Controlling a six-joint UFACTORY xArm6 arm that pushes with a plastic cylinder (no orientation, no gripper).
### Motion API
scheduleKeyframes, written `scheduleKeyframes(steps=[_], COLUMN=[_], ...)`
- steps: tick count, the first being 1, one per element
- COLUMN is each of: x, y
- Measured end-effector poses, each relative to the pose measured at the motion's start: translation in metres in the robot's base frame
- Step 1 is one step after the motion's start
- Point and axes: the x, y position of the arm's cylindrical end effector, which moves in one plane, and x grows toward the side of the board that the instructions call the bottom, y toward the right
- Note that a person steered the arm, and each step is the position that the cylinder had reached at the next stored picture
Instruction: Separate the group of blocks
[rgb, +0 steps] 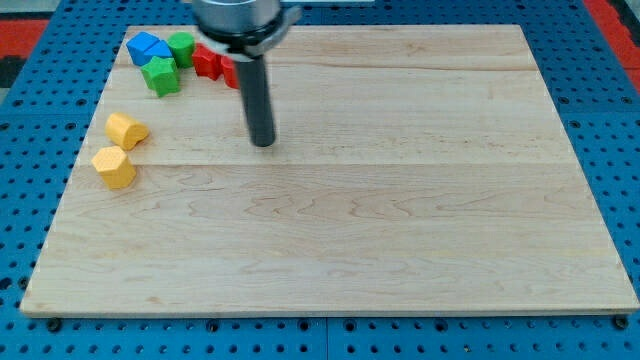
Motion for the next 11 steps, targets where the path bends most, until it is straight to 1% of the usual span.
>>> scheduleKeyframes(steps=[1, 2, 3, 4, 5, 6, 7, 8, 9, 10, 11], x=[-0.057, -0.108, -0.161, -0.196, -0.207, -0.207, -0.174, -0.134, -0.128, -0.137, -0.094], y=[0.030, 0.022, -0.027, -0.087, -0.123, -0.162, -0.172, -0.132, -0.104, -0.111, -0.114])
